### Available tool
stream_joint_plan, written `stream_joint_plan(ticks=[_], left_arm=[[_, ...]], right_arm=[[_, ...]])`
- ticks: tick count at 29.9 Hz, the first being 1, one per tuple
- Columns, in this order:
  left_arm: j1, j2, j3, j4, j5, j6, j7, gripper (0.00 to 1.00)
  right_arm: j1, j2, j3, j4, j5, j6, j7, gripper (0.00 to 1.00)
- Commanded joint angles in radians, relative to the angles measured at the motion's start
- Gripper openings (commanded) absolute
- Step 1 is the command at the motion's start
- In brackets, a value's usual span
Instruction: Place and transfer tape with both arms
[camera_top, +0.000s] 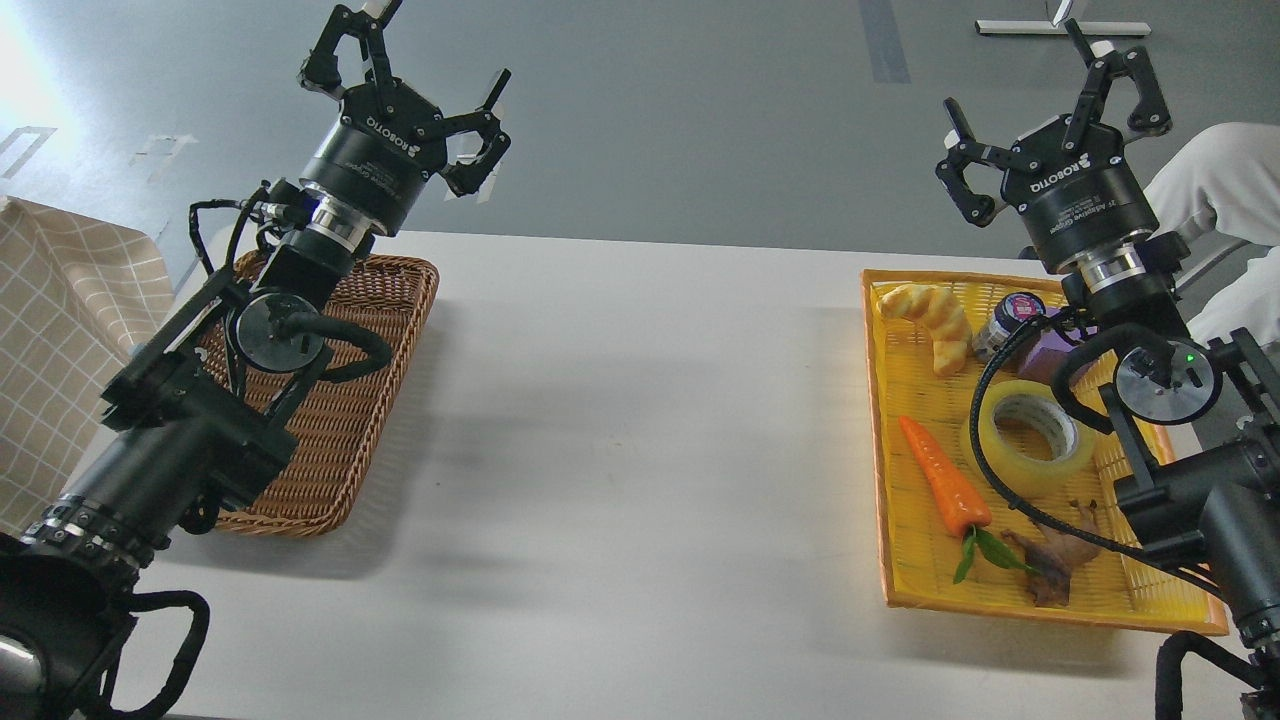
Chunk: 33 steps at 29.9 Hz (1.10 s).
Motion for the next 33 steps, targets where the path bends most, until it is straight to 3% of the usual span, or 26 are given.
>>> stream_joint_plan(ticks=[1, 33], left_arm=[[0.000, 0.001, 0.005, 0.000, 0.000, 0.000, 0.001, 0.98], [-0.001, -0.001, 0.018, -0.008, 0.006, 0.000, -0.003, 0.98]], right_arm=[[-0.005, 0.000, -0.001, -0.001, 0.001, 0.000, 0.002, 1.00], [-0.022, 0.009, 0.000, 0.007, 0.004, 0.000, 0.003, 1.00]])
